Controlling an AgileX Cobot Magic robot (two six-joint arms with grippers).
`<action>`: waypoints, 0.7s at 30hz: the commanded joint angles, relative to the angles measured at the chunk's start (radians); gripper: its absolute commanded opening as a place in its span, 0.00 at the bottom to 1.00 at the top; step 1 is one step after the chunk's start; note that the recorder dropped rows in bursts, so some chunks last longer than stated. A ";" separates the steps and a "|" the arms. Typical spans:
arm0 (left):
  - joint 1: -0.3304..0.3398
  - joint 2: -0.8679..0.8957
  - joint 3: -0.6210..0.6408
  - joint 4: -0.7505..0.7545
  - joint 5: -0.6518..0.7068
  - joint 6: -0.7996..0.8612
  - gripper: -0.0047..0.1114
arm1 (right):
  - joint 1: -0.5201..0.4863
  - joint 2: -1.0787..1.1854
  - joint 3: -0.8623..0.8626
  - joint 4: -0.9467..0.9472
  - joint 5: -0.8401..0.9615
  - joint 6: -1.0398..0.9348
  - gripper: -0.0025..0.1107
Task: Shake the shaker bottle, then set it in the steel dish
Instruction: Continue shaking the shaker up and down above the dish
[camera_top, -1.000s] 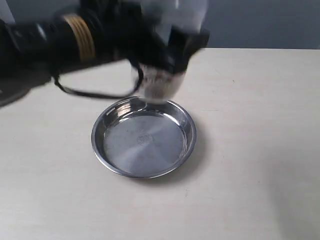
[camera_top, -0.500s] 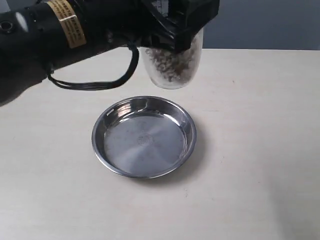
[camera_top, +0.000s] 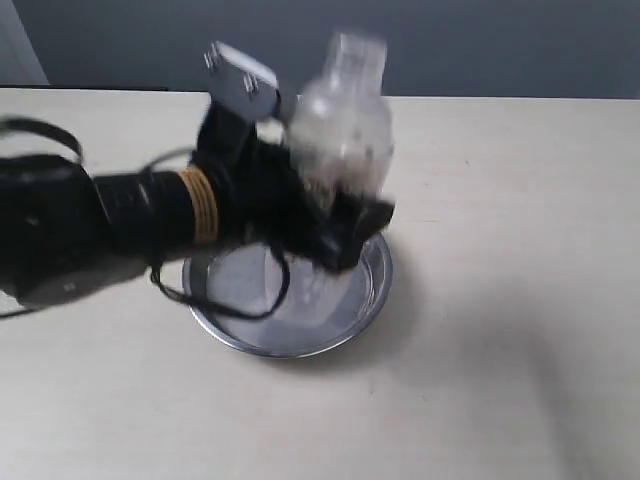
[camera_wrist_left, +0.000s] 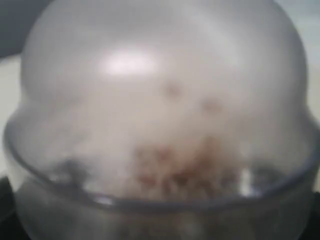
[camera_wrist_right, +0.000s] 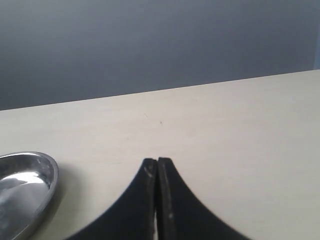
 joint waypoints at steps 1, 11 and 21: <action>0.007 -0.169 -0.134 -0.025 -0.109 0.068 0.04 | 0.002 -0.005 0.001 -0.004 -0.012 -0.004 0.01; 0.005 -0.015 -0.076 -0.037 0.039 0.038 0.04 | 0.002 -0.005 0.001 -0.004 -0.013 -0.004 0.01; 0.001 0.049 -0.060 -0.065 0.056 0.042 0.04 | 0.002 -0.005 0.001 -0.004 -0.013 -0.004 0.01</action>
